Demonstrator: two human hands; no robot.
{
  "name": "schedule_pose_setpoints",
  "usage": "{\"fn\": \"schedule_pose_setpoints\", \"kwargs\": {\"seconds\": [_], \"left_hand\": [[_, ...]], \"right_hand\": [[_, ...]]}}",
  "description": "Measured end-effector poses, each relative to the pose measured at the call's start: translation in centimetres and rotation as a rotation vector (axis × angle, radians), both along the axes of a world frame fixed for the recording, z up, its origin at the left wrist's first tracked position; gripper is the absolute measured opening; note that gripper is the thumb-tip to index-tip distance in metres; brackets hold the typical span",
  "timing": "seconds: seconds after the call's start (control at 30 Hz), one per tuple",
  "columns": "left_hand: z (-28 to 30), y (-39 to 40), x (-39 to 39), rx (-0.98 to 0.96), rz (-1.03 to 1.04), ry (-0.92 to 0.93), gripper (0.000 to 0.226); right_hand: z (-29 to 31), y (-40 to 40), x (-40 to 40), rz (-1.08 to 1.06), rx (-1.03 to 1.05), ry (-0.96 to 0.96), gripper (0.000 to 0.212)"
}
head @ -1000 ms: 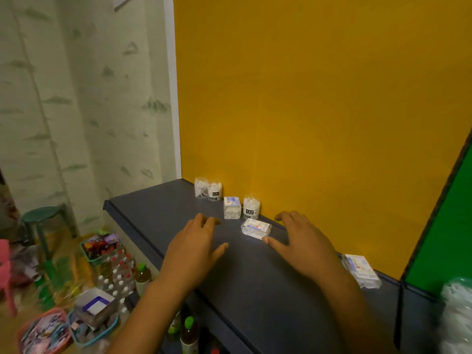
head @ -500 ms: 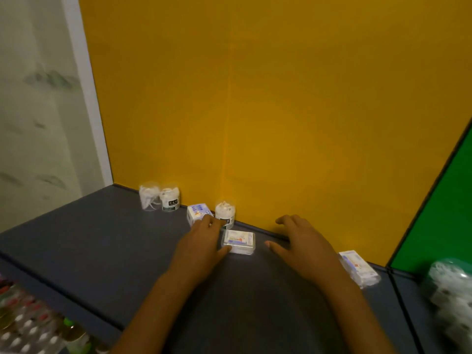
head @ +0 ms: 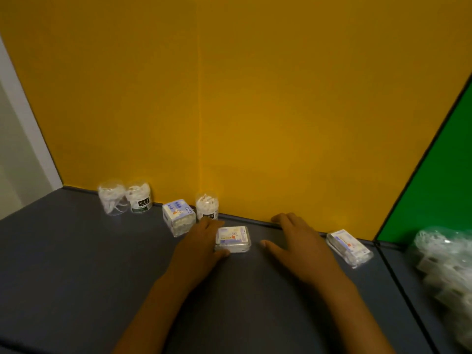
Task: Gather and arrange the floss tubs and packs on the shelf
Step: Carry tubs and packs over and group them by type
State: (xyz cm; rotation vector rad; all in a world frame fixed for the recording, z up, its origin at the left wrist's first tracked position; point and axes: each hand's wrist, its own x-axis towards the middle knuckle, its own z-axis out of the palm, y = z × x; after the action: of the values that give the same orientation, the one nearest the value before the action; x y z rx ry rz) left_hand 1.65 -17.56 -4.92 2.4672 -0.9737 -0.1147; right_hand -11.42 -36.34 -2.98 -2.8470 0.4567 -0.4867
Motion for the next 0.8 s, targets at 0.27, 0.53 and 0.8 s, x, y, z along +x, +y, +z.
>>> {"fn": "schedule_pose_setpoints", "kwargs": {"seconds": [0.27,0.53,0.8], "left_hand": [[2.2,-1.9,-0.4,-0.151,-0.087,-0.071,0.057],[4.5,-6.7,-2.8,-0.440,-0.246,-0.176,0.057],[3.2,-10.0,-4.6,-0.504,-0.309,-0.128,0.061]], "right_hand": [[1.4,-1.6,-1.3,-0.051,0.004,-0.101,0.052],[2.6,-5.8,-6.0,-0.227,-0.065,-0.076,0.051],[1.0,-8.5,-9.9,-0.450,0.001,0.058,0.055]]}}
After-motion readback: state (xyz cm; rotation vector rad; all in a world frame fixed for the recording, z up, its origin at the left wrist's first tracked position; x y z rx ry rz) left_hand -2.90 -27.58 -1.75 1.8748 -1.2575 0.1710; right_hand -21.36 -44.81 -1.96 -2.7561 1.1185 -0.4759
